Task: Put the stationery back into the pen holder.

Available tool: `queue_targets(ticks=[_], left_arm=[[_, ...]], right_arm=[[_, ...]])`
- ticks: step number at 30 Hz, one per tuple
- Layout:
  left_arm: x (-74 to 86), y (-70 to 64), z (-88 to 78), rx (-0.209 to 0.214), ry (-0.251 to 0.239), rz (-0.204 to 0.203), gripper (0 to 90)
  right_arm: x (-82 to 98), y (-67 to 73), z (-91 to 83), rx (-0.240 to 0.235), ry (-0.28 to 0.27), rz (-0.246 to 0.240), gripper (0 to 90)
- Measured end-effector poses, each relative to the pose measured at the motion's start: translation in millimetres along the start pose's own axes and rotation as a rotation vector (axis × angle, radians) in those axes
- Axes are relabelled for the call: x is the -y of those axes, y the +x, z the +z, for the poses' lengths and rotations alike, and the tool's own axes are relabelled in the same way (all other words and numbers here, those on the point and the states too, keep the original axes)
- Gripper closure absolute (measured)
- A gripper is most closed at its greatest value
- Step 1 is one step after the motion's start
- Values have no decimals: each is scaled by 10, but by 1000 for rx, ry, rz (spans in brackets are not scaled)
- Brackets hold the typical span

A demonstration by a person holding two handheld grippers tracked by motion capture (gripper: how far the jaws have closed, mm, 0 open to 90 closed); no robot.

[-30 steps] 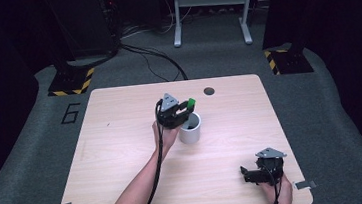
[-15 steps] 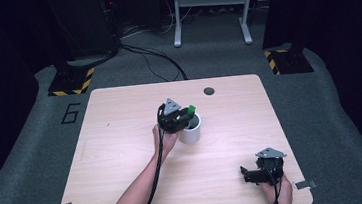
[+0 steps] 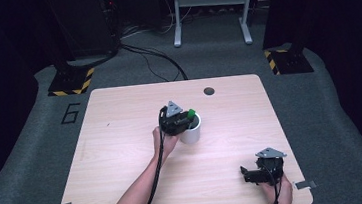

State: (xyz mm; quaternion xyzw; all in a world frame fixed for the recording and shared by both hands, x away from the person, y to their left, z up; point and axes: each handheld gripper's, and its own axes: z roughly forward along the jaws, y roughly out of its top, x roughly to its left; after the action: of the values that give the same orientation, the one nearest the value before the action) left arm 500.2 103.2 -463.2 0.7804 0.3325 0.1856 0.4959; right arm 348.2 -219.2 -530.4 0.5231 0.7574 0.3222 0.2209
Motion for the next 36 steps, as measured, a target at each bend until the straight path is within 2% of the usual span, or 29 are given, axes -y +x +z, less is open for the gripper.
queue_targets(ticks=[8, 12, 14, 17, 19, 24, 28, 32, 33, 36], left_arm=[[15, -12, -17, -12, -10, -8, 653], [-4, -17, -41, -16, -1, -5, 540], [-12, -28, -54, -14, -7, -20, 492], [-33, -31, -99, -7, 2, -11, 426], [-55, -56, -145, -7, -8, -13, 389], [-129, -119, -294, 13, -1, 26, 309], [-179, -185, -437, 12, -2, 51, 245], [-192, -224, -568, 17, -3, 64, 196], [-193, -220, -623, 26, 17, 77, 187], [-165, -229, -717, 22, 30, 84, 164]], right_arm=[[0, 0, 0, 0, 0, 0, 0], [0, 0, 0, 0, 0, 0, 0], [0, 0, 0, 0, 0, 1, 0], [0, 0, 0, 0, 0, 0, 0], [0, 0, 1, 0, 0, 1, 0], [0, 0, 0, 0, 0, 1, 0], [0, 0, 0, 0, 0, 0, 0], [0, 0, 0, 0, 0, 0, 0], [0, 0, 0, 0, 0, 1, 0], [0, 0, 0, 0, 0, 0, 0]])
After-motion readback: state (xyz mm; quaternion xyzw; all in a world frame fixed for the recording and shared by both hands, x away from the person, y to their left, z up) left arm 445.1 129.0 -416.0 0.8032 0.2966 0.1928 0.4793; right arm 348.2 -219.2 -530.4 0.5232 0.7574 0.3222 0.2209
